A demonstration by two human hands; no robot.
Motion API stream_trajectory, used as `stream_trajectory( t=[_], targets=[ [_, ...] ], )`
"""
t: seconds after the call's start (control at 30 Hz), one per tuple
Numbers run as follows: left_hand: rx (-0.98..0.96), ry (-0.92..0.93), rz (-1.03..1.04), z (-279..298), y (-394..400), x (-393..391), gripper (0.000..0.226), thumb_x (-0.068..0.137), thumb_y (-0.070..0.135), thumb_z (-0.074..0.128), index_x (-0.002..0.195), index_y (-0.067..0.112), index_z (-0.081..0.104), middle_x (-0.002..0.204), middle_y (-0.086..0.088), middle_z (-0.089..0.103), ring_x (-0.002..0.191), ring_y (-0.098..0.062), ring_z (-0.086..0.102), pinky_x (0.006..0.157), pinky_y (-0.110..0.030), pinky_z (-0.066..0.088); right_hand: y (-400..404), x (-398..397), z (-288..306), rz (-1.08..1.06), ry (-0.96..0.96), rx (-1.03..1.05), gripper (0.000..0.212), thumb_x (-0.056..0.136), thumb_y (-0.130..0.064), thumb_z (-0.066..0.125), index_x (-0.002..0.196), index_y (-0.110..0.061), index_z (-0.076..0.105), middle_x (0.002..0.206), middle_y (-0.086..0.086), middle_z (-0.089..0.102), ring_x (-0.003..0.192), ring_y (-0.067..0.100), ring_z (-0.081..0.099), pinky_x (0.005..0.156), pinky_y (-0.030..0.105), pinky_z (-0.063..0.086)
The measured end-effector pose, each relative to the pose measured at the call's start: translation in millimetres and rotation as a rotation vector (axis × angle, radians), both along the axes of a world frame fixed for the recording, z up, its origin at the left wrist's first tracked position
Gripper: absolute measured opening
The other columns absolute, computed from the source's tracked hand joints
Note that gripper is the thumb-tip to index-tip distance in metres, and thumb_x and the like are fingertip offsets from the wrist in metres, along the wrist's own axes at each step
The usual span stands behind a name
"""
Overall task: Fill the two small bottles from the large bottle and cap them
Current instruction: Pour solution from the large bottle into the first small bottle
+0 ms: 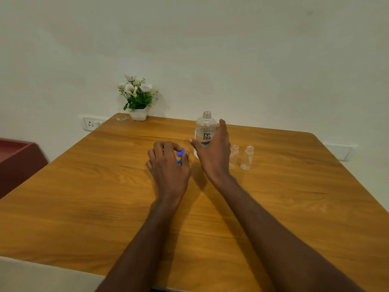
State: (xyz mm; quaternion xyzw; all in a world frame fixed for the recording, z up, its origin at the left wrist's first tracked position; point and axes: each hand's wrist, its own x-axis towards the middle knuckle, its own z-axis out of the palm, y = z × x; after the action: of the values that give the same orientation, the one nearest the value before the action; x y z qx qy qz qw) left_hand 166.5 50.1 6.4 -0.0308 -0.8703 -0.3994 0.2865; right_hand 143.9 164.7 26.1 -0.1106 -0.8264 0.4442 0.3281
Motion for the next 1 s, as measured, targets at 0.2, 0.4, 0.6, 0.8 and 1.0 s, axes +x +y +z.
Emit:
stream_trajectory(
  t=[0.2,0.4,0.6,0.8,1.0],
  targets=[
    [0.034,-0.038,0.021,0.5,-0.2,-2.5,0.02,0.094,0.025,0.069,0.113,0.021,0.063,0.122,-0.002,0.057,0.119,-0.023,0.049,0.093,-0.041,0.041,-4.3,-19.9,-3.4,-0.059,0.009,-0.042,0.078,0.086,-0.03,0.085,0.147,-0.011,0.041,0.141,0.006,0.059,0.128,0.027,0.059,0.102,0.046,0.055],
    [0.055,-0.042,0.033,0.4,0.9,-2.7,0.021,0.093,0.021,0.068,0.114,0.021,0.063,0.122,-0.001,0.057,0.118,-0.023,0.049,0.092,-0.038,0.039,-2.1,-28.9,-3.7,-0.106,0.055,-0.075,0.057,0.08,-0.029,0.088,0.128,-0.016,0.06,0.117,-0.005,0.066,0.104,0.016,0.062,0.091,0.04,0.058],
    [0.075,0.004,0.01,-0.7,0.8,-3.6,0.022,0.093,0.022,0.069,0.115,0.02,0.064,0.121,0.0,0.058,0.117,-0.02,0.05,0.09,-0.031,0.032,-4.4,-16.0,10.2,-0.09,0.151,-0.119,0.05,0.071,-0.045,0.091,0.11,-0.033,0.061,0.089,-0.025,0.059,0.082,-0.002,0.062,0.068,0.015,0.047],
    [0.135,0.15,-0.118,2.1,12.5,4.4,0.019,0.093,0.015,0.071,0.112,0.015,0.067,0.113,0.0,0.063,0.108,-0.02,0.054,0.088,-0.035,0.039,14.4,24.4,51.6,-0.05,0.277,-0.215,0.055,0.069,-0.051,0.09,0.114,-0.036,0.063,0.092,-0.033,0.063,0.087,-0.018,0.062,0.065,0.009,0.05],
    [0.289,0.159,-0.393,0.3,45.9,16.7,0.026,0.092,0.007,0.074,0.116,0.013,0.067,0.115,0.001,0.065,0.105,-0.013,0.059,0.091,-0.036,0.052,53.5,67.7,83.4,-0.037,0.406,-0.21,0.059,0.072,-0.046,0.092,0.119,-0.033,0.059,0.106,-0.023,0.065,0.09,-0.009,0.066,0.066,0.013,0.054]
  ],
)
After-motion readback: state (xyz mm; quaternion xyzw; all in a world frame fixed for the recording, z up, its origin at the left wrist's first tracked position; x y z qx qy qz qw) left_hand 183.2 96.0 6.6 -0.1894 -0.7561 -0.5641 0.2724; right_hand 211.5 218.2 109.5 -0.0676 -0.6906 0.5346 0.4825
